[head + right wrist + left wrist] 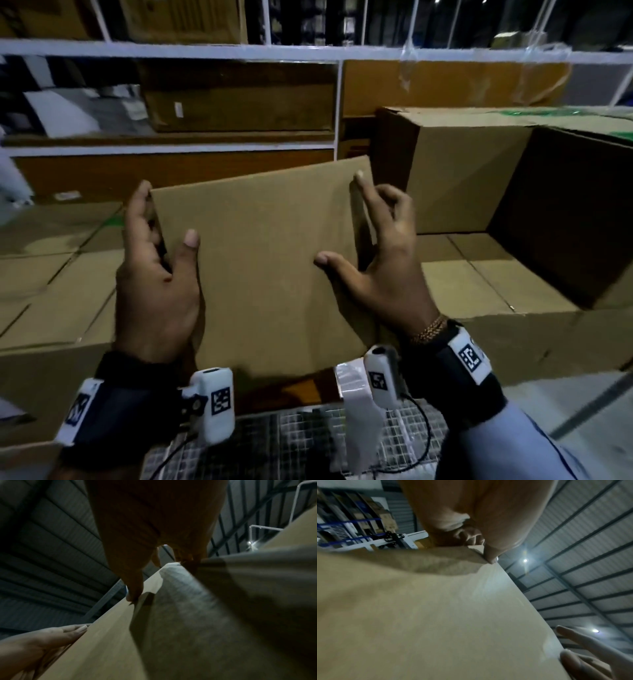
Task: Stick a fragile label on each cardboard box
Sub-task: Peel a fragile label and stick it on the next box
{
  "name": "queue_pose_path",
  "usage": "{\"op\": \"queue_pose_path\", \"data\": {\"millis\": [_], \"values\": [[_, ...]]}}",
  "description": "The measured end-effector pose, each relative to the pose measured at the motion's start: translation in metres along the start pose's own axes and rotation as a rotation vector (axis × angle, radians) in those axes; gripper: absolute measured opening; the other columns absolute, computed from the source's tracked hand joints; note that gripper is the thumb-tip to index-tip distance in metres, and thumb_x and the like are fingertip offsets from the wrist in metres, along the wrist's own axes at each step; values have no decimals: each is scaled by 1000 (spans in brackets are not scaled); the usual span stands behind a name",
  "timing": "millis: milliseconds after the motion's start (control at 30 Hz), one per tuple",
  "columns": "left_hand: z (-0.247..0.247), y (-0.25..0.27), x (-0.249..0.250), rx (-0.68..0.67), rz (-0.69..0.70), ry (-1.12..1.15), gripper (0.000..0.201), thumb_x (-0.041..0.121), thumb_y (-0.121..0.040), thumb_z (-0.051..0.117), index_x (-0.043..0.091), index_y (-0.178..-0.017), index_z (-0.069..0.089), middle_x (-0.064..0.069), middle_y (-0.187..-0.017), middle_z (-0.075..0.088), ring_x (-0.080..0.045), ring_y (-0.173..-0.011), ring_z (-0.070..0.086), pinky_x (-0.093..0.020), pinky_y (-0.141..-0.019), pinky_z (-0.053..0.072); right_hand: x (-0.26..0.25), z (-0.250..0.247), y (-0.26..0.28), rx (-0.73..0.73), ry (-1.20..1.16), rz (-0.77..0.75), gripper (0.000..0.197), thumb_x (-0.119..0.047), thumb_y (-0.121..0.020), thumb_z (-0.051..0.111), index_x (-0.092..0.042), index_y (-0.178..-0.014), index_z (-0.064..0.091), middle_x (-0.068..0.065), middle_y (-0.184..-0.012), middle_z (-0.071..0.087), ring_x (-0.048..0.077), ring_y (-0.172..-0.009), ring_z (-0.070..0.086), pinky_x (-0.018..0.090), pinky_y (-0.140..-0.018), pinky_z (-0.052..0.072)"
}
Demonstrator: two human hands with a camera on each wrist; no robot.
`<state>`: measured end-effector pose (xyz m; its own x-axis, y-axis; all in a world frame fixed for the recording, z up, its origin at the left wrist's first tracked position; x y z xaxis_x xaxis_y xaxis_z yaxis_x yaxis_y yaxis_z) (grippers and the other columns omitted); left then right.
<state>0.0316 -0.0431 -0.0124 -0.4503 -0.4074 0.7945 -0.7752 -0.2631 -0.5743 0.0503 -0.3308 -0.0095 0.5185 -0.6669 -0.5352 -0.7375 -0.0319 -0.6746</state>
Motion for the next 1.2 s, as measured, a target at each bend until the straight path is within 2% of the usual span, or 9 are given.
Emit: {"op": "queue_pose_path", "data": {"millis": [200,300,533,633,733,867,1000,1100,1200], "values": [[26,11,-60,-190,-222,-132,92,35,-98,65,50,-160,-1,13,-162,33,-14,-140,44,-38,-114,38,46,56,21,-229,27,169,99,-47,-82,84,-38,-162,26,-6,-166,18,17,-148,26,39,-118,36],[40,15,-100,-291,-324,-184,104,38,-94,70,49,-159,-10,5,-164,34,-21,-143,43,-48,-117,39,68,78,31,-325,-7,210,93,-46,-85,82,-40,-161,28,-6,-171,13,20,-155,19,43,-123,29],[59,12,-133,-389,-311,-390,106,41,-96,67,25,-163,-14,1,-172,-8,-19,-157,10,-25,-117,16,101,105,39,-367,-122,204,68,-44,-84,83,-37,-138,41,-6,-169,19,10,-151,25,34,-121,31],[68,16,-125,-472,-238,-606,111,43,-93,71,23,-163,-12,-3,-167,-30,-28,-158,3,-35,-123,18,109,113,35,-362,-104,217,72,-49,-86,78,-37,-146,38,-7,-160,32,13,-143,37,46,-118,41],[91,38,-117,-675,-137,-813,118,65,-85,68,30,-162,-14,-3,-159,-45,-28,-154,-22,-52,-127,9,120,123,35,-428,-18,242,80,-56,-90,71,-40,-157,31,-6,-169,19,20,-149,27,45,-120,33],[114,83,-131,-939,-90,-1001,125,86,-80,50,30,-153,-34,-4,-156,-48,-28,-148,-38,-56,-120,-19,141,123,40,-453,-57,249,81,-62,-90,66,-36,-159,35,-2,-166,34,16,-149,34,41,-120,37],[114,65,-140,-835,-2,-1086,103,72,-94,44,31,-158,-25,-1,-165,-33,-24,-155,-23,-54,-127,-3,172,108,64,-313,-273,486,48,-44,-107,52,-26,-151,50,-6,-137,62,3,-116,62,15,-88,49],[118,51,-148,-863,-15,-1084,96,64,-98,46,33,-160,-22,1,-168,-27,-21,-156,-19,-51,-127,-2,211,104,93,-165,-237,658,35,-40,-111,38,-22,-123,67,-2,-113,72,19,-104,66,28,-79,46],[117,44,-153,-856,-36,-1068,94,62,-99,47,34,-161,-19,2,-168,-25,-20,-157,-17,-49,-127,-2,260,123,123,-268,-38,781,32,-31,-108,52,-13,-132,65,10,-123,72,32,-112,66,30,-86,45]]}}
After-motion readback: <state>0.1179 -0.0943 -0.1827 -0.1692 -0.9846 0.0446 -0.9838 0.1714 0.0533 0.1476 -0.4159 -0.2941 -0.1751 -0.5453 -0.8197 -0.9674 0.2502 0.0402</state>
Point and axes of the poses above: each hand's wrist, its own y-axis away from the middle knuckle, its own z-axis out of the palm, x = y × z, the point moved 8 cm from there along -y, towards the middle knuckle
